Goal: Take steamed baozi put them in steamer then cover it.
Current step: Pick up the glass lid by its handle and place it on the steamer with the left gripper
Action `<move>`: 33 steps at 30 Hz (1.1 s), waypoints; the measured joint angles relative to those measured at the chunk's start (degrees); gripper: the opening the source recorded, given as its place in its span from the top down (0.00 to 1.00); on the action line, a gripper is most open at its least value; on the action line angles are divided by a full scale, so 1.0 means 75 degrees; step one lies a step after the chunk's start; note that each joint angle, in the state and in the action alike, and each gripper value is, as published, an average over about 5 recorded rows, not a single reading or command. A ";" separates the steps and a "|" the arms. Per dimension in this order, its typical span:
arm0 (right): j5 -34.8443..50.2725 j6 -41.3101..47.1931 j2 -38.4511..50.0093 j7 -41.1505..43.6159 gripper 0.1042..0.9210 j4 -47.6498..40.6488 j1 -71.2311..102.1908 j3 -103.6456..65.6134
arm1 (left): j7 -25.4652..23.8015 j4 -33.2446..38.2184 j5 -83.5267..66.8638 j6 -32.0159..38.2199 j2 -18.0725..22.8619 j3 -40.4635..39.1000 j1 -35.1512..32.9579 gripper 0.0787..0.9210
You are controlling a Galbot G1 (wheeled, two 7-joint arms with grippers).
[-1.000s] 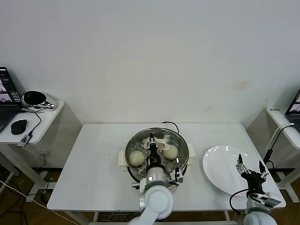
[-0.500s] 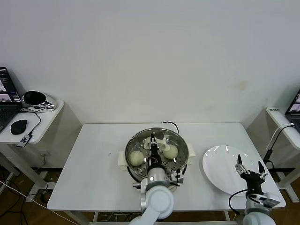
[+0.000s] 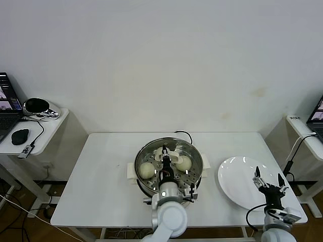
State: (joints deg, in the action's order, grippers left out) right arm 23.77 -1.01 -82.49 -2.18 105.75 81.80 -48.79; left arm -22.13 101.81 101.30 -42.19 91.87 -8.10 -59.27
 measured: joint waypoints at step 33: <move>-0.0092 -0.0036 -0.0033 0.0093 0.12 0.0057 0.0125 0.0078 | -0.0334 0.1841 -0.0104 0.0001 -0.0459 -0.0490 -0.0944 0.12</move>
State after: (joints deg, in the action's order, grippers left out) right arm 23.08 -1.28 -82.74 -1.49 106.18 82.73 -48.21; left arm -24.63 115.62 100.51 -42.19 88.43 -11.77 -66.35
